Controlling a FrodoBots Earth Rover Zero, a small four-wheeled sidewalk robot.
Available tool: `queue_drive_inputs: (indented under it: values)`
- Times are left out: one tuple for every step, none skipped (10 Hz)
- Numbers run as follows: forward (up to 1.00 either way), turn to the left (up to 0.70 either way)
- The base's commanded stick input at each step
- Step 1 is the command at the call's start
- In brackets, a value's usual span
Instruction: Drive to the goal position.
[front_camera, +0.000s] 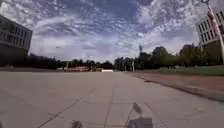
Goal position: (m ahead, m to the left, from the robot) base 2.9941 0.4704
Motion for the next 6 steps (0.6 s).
queue_drive_inputs:
  values:
    - [0.70, 0.00]
    - [0.70, 0.00]
    - [0.70, 0.00]
    - [0.70, 0.00]
    - [0.70, 0.00]
    - [0.70, 0.00]
